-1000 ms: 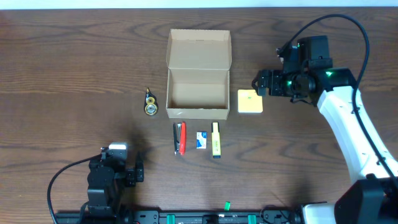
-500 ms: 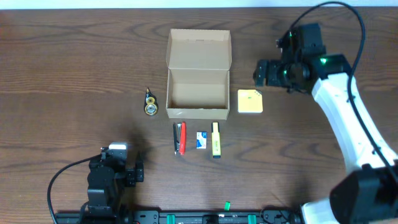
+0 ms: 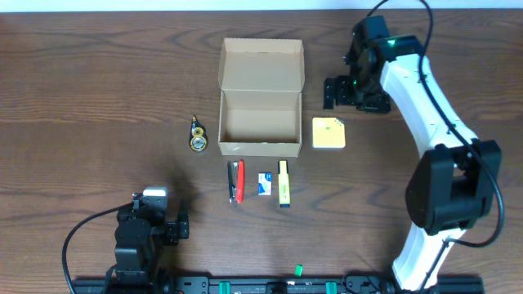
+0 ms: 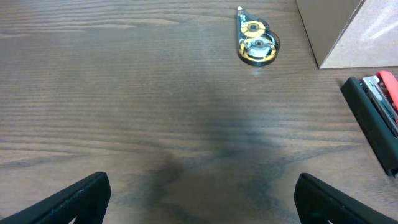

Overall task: Pack container
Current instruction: 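Move the right gripper over the yellow spiral notepad and lower it, then close the right gripper on the yellow notepad's edge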

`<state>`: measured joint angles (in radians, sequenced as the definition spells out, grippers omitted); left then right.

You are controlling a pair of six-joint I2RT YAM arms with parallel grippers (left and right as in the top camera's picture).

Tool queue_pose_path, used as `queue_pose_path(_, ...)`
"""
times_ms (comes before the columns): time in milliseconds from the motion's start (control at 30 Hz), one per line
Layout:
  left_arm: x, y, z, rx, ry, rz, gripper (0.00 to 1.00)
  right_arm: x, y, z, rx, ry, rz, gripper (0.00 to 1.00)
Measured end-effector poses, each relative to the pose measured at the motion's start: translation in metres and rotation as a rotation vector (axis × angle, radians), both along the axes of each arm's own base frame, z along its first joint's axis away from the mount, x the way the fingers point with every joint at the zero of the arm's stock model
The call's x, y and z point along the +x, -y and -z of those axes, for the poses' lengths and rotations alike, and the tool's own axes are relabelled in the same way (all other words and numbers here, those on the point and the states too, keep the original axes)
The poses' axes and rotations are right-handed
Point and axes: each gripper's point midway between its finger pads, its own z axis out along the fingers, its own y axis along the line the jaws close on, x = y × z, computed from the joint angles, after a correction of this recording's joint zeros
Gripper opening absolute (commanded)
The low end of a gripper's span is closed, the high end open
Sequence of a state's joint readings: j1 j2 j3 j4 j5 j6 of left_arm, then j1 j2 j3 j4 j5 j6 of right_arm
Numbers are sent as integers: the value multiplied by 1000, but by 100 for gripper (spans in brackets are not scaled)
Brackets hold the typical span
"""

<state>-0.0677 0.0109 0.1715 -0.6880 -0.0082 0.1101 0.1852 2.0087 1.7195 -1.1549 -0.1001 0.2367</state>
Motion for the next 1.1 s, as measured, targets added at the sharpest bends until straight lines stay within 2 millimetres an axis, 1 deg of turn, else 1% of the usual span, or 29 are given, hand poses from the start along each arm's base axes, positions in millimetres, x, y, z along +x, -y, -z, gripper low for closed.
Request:
queue_pose_path(167, 0, 0, 0, 0, 0, 0, 95, -4, -15, 2, -4, -2, -63, 99)
queue_pose_path(300, 0, 0, 0, 0, 0, 0, 95, -6, -20, 9, -18, -18, -90, 99)
queue_pose_path(333, 0, 0, 0, 0, 0, 0, 95, -6, -20, 11, -22, -24, -91, 99)
queue_pose_path(433, 0, 0, 0, 0, 0, 0, 95, -7, -18, 28, -43, -66, -94, 99)
queue_pose_path(500, 0, 0, 0, 0, 0, 0, 95, -8, -17, 33, -49, -77, -94, 99)
queue_pose_path(867, 0, 0, 0, 0, 0, 0, 95, -10, -16, 49, -59, -115, -96, 99)
queue_pose_path(1100, 0, 0, 0, 0, 0, 0, 95, -9, -16, 57, -58, -109, -98, 99)
